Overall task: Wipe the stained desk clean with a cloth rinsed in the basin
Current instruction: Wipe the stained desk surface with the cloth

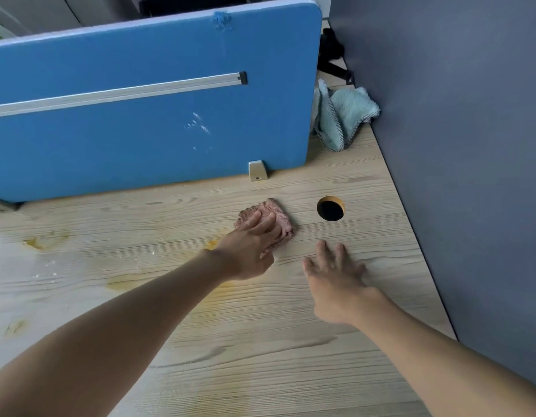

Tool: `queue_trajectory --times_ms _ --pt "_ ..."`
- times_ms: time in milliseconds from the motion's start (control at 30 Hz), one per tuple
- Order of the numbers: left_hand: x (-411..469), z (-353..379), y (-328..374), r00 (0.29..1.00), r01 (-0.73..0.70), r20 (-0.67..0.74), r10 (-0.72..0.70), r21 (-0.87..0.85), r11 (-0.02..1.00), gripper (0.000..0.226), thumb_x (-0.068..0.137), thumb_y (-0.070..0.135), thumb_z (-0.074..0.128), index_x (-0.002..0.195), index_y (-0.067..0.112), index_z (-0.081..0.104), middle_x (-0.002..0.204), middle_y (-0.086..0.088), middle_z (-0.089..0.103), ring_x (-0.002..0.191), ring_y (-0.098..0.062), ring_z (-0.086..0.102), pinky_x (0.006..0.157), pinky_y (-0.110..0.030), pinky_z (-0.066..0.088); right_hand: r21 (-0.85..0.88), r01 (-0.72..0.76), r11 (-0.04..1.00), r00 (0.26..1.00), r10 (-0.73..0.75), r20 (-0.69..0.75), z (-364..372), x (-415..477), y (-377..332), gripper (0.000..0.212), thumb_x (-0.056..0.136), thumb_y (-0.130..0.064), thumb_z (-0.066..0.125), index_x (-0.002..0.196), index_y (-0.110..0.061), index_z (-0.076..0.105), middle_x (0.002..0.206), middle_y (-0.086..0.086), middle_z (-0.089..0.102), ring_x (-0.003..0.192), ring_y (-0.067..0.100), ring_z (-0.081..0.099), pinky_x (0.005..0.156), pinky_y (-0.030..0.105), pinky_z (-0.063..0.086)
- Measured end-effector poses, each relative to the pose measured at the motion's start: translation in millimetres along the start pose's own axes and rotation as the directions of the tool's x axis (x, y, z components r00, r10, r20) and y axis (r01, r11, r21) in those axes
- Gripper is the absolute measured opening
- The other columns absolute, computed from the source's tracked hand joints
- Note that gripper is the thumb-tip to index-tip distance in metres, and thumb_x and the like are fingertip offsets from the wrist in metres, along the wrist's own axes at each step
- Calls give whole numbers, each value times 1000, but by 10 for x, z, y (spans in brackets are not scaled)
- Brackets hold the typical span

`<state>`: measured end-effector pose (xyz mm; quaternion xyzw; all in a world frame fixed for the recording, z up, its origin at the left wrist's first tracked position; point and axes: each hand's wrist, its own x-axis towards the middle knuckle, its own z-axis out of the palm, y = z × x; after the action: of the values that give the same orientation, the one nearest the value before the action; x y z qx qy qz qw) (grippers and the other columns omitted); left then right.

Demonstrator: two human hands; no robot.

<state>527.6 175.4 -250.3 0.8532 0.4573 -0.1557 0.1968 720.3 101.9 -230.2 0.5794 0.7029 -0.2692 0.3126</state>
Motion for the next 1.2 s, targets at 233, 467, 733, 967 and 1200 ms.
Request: queue_trajectory --times_ms 233,467,733,967,1200 --pt "-334 167 -101 998 -14 60 10 56 998 69 101 45 33 160 25 4 166 3 -11 152 -24 -15 123 -47 18 -28 -8 1000 1000 8 3 16 2 -21 82 96 -13 45 159 -18 -9 159 18 -31 145 54 -19 109 78 14" --pt "-337 153 -33 998 -55 20 54 15 998 64 103 39 36 159 23 13 167 0 -1 153 -25 -9 125 -44 13 -15 -24 1000 1000 24 -13 23 3 -34 84 95 -13 46 158 -20 -9 160 16 -30 146 53 -17 110 76 15" --pt "-409 196 39 998 -57 21 57 0 998 61 103 36 38 159 20 19 167 -3 3 153 -32 -7 124 -45 15 32 -3 999 1000 4 -29 6 -60 18 83 94 -13 46 159 -24 -4 162 11 -28 148 46 -18 113 72 14" --pt "-705 387 -68 999 -47 25 46 20 999 67 101 40 36 160 22 10 167 0 -7 152 -26 -16 124 -45 14 62 74 995 997 -72 -31 312 -279 18 85 93 -7 46 159 -28 -3 161 9 -33 148 36 -27 116 71 8" --pt "-486 312 139 999 -36 -16 36 12 999 70 97 44 32 160 20 13 167 -2 -4 152 -30 -12 125 -43 4 81 70 994 996 -64 -64 357 -264 -9 87 92 -4 44 158 -29 -6 159 9 -35 146 37 -31 113 75 2"
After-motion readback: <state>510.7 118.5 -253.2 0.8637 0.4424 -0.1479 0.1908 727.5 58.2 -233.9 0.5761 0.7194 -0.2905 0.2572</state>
